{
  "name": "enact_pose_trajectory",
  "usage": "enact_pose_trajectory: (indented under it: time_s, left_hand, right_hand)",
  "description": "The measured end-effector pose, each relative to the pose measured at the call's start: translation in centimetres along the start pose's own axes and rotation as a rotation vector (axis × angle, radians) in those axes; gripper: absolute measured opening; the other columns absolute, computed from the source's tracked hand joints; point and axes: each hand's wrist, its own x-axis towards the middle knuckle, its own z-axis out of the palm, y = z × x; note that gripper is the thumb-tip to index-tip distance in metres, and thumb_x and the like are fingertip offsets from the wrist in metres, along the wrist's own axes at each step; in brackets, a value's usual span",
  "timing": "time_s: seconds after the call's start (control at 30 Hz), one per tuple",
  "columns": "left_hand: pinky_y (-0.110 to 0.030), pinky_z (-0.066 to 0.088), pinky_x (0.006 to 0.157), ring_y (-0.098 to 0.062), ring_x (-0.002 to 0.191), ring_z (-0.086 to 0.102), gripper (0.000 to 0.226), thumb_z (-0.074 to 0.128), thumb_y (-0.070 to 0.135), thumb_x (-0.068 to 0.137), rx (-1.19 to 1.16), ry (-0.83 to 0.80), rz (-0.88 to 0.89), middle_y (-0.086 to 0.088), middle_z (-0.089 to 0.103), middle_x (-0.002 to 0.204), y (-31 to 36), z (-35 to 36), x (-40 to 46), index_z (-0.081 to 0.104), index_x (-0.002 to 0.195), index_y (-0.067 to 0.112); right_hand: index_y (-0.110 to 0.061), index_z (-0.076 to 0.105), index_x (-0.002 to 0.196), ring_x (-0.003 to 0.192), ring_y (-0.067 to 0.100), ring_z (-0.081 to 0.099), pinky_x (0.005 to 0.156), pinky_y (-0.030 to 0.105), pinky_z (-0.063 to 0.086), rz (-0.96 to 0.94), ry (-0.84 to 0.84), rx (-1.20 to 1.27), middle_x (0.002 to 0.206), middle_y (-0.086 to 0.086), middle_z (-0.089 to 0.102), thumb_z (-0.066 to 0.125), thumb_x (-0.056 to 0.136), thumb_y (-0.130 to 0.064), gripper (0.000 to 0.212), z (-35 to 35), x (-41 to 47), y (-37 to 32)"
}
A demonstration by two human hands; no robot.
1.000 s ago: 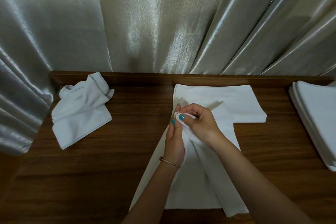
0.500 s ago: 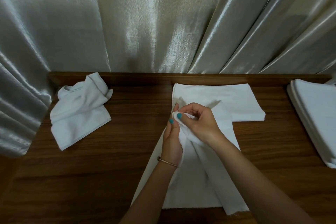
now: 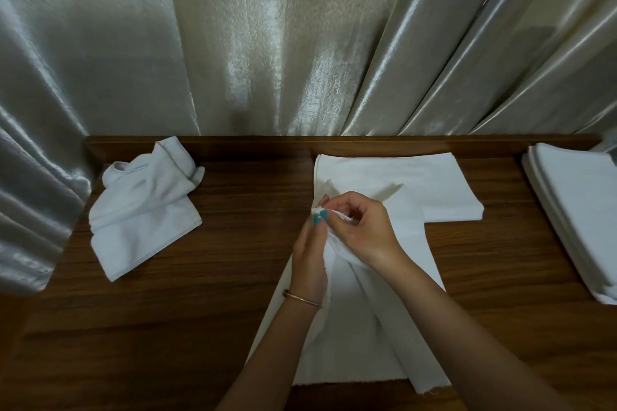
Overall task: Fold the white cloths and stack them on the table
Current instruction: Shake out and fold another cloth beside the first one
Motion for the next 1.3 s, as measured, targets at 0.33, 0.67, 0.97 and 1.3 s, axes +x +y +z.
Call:
enact_pose_trajectory:
  time_s: [0.33,0.67,0.97,1.3]
  left_hand:
    - [-0.019,0.056,0.068,-0.014,0.088,0.071,0.03,0.047,0.021,0.096,-0.112,0.145,-0.062,-0.01,0.071,0.103,1.4,0.9,-0.3,0.064,0.116,0.007]
    - [-0.043,0.05,0.093,-0.031,0.099,0.065,0.032,0.05,0.032,0.093,-0.125,0.217,-0.17,-0.015,0.068,0.105,2.5,1.1,-0.8,0.064,0.111,0.01]
    - [-0.03,0.058,0.066,-0.023,0.079,0.066,0.02,0.053,0.024,0.094,-0.102,0.238,-0.156,-0.008,0.067,0.088,4.1,2.4,-0.7,0.064,0.102,0.01]
    - [-0.021,0.046,0.06,-0.01,0.066,0.055,0.029,0.055,0.021,0.093,0.04,0.24,0.187,0.003,0.06,0.063,8.8,3.9,-1.2,0.066,0.066,0.018]
  right_hand:
    - [-0.034,0.063,0.076,0.079,0.01,0.067,0.07,0.022,0.056,-0.068,0.097,-0.035,0.083,-0.014,0.07,0.08,0.078,-0.02,0.022,0.3,-0.4,0.2]
    - [-0.033,0.062,0.082,0.077,-0.001,0.06,0.069,0.008,0.048,-0.051,0.022,-0.185,0.079,-0.019,0.063,0.074,0.083,-0.016,0.021,-1.1,-0.4,0.2]
    - [-0.029,0.067,0.079,0.076,0.006,0.06,0.085,0.035,0.052,-0.12,0.063,-0.409,0.076,-0.02,0.063,0.077,0.079,-0.034,0.011,-3.6,0.4,-0.6]
    - [-0.03,0.062,0.067,0.074,0.007,0.053,0.107,0.023,0.018,-0.14,0.007,-0.807,0.058,-0.008,0.058,0.062,0.072,-0.07,0.04,-7.7,0.4,-2.3]
